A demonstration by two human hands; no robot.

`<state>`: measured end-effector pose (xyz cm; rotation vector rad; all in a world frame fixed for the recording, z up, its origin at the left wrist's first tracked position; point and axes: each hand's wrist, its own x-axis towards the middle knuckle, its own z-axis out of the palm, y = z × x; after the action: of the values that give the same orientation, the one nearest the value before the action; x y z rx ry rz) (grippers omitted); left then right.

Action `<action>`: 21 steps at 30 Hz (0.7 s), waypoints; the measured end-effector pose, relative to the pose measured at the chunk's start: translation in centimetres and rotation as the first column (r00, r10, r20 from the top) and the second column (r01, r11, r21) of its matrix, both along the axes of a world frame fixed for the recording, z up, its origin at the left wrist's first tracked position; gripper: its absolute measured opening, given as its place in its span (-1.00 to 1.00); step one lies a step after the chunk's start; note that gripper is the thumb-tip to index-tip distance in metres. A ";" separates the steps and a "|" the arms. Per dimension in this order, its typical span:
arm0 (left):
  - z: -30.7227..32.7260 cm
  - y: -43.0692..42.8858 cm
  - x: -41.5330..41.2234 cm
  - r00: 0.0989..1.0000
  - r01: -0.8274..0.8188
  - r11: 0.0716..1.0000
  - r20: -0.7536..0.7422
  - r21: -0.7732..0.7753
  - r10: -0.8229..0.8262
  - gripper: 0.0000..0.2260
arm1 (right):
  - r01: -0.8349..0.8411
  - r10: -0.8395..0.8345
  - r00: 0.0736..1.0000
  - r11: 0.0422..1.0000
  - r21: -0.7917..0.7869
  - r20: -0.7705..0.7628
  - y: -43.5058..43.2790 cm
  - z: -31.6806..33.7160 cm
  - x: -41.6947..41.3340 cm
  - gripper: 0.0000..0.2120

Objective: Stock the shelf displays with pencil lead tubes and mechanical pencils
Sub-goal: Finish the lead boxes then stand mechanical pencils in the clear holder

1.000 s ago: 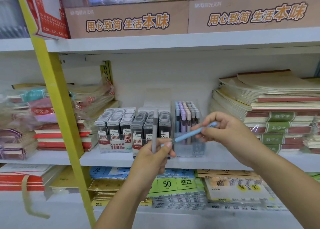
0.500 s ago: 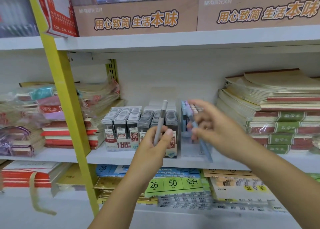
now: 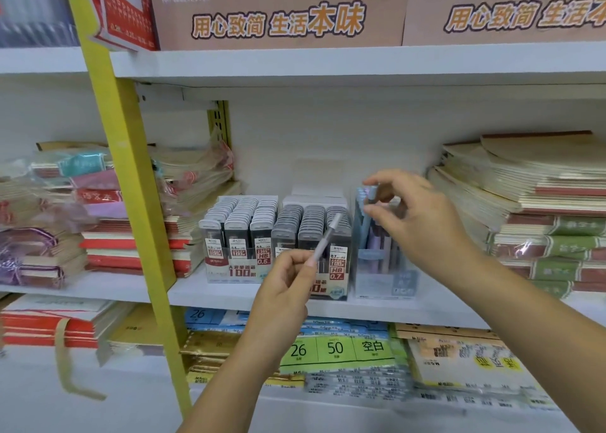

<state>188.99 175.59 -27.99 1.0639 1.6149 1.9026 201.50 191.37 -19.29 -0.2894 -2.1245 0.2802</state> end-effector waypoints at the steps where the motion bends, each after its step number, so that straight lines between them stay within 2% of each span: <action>1: 0.0 0.0 -0.1 1.000 0.002 1.000 0.013 0.004 -0.002 -0.85 | 0.024 -0.024 0.999 0.999 0.023 0.022 0.2 -0.3 -0.3 -0.70; 6: -0.2 -0.1 -0.4 1.000 -0.009 1.000 0.030 0.015 0.009 -0.85 | 0.052 -0.059 0.992 0.996 0.069 0.113 1.2 -1.2 -0.9 -0.71; 21: -0.6 0.3 -0.7 0.999 -0.042 0.999 -0.014 -0.003 0.042 -0.86 | 0.021 -0.026 0.995 0.999 0.050 0.096 0.9 -0.6 -0.9 -0.69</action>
<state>188.26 175.85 -28.57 1.0520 1.6600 1.9232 200.64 192.23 -19.88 -0.3048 -2.2187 0.2034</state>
